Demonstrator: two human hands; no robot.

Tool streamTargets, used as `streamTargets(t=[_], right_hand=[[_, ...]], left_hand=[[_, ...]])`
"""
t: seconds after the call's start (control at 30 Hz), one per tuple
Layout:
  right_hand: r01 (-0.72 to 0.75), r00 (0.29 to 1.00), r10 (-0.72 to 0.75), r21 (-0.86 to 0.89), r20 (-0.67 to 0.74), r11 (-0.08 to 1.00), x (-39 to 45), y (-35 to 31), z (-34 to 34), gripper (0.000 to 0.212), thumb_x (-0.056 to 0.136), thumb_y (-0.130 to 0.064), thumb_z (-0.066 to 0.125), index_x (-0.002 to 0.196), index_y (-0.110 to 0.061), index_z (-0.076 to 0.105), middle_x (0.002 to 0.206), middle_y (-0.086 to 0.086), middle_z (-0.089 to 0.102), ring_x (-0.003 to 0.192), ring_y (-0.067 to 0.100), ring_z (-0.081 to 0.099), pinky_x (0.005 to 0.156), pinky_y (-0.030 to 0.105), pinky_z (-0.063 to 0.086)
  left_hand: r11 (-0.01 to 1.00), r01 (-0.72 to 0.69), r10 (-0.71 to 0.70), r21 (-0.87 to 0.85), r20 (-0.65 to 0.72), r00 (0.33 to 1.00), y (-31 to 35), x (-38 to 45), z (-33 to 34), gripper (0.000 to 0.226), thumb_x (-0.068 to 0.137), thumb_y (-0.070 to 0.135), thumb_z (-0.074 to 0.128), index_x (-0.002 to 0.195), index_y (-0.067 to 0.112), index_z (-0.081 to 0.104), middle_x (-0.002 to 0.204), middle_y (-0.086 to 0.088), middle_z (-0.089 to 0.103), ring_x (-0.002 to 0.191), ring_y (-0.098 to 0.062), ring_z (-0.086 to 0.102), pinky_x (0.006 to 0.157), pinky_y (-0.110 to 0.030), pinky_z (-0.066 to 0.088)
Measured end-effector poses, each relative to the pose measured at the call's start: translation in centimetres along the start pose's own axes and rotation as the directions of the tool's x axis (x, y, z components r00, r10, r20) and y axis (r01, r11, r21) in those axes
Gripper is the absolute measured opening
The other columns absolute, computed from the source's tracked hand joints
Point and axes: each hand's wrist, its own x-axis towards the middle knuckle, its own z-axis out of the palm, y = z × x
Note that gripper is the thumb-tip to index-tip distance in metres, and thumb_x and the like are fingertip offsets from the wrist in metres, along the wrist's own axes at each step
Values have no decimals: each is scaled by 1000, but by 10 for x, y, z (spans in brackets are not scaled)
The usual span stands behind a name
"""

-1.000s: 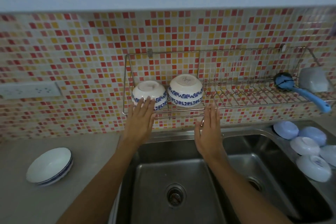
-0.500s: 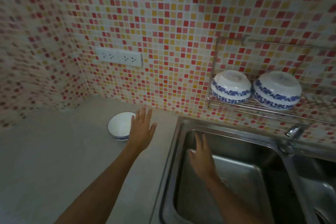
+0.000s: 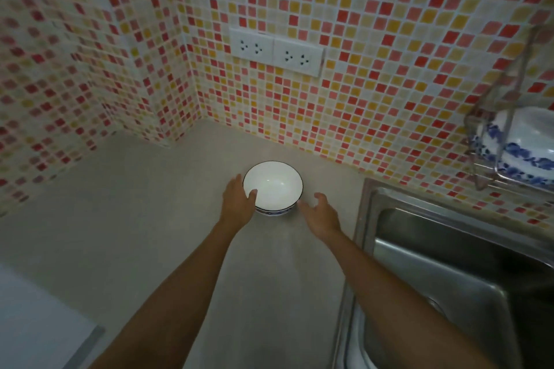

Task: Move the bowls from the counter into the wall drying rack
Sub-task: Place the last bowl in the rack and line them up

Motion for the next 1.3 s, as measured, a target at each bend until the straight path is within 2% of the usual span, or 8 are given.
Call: streamTargets(t=[0.17, 0.27, 0.37, 0.67, 0.77, 0.93, 1.2, 1.3], right_hand=[[-150, 988, 145, 78, 61, 986, 22, -14, 23, 80, 82, -55, 63, 146, -20, 30, 141, 15, 49, 121, 35, 54, 91, 36, 49], [-228, 972, 216, 150, 96, 962, 29, -13, 32, 70, 74, -49, 65, 134, -23, 41, 116, 14, 66, 85, 32, 70, 60, 34, 59], [-232, 969, 205, 217, 140, 948, 26, -19, 34, 41, 81, -24, 54, 120, -15, 49, 89, 16, 73, 55, 27, 67, 40, 21, 45], [-168, 986, 152, 324, 74, 931, -5, 6, 12, 42, 78, -19, 47, 120, -14, 48, 95, 19, 71, 60, 28, 71, 49, 28, 52], [-132, 991, 133, 383, 24, 914, -24, 14, -10, 42, 79, -16, 45, 121, -14, 47, 92, 18, 72, 63, 29, 72, 54, 31, 54], [-20, 992, 74, 458, -100, 889, -63, 13, -62, 36, 85, -11, 45, 121, -17, 46, 88, 17, 72, 64, 27, 71, 53, 28, 52], [189, 972, -66, 583, -225, 790, -128, 23, -146, 28, 92, -15, 49, 120, -14, 50, 76, 11, 73, 62, 22, 70, 62, 32, 57], [287, 952, -154, 603, -263, 744, -154, 28, -180, 27, 95, -22, 55, 121, -17, 50, 84, 13, 73, 66, 22, 71, 59, 27, 56]], left_hand=[[977, 126, -120, -169, 43, 992, -6, 19, 11, 46, 91, 17, 54, 132, 0, 42, 129, -21, 54, 118, -38, 51, 93, -36, 41], [928, 247, -230, -278, 93, 969, -5, 22, 16, 37, 90, 10, 48, 126, 1, 48, 126, -20, 57, 112, -36, 54, 89, -37, 45], [897, 298, -270, -327, 127, 954, -1, 25, 19, 39, 88, 6, 41, 126, 2, 46, 127, -20, 55, 113, -37, 53, 93, -40, 47], [789, 345, -228, -508, 280, 933, 18, -14, 24, 38, 88, 8, 40, 126, 10, 36, 123, -14, 50, 105, -30, 51, 98, -51, 46], [726, 343, -172, -596, 326, 930, 48, -33, 20, 38, 91, 10, 44, 128, 11, 32, 119, -9, 47, 105, -29, 51, 90, -46, 51], [719, 268, -24, -642, 361, 932, 111, -69, 13, 41, 98, 38, 40, 131, 19, 25, 124, -2, 43, 115, -27, 51, 83, -38, 49], [670, 17, 128, -743, 137, 982, 205, -142, 18, 32, 95, 55, 30, 117, 31, 28, 116, 1, 46, 90, -9, 54, 77, -34, 54], [611, -40, 158, -791, 73, 985, 230, -162, 25, 42, 95, 56, 27, 126, 27, 31, 121, 0, 48, 95, -10, 55, 84, -40, 54]])
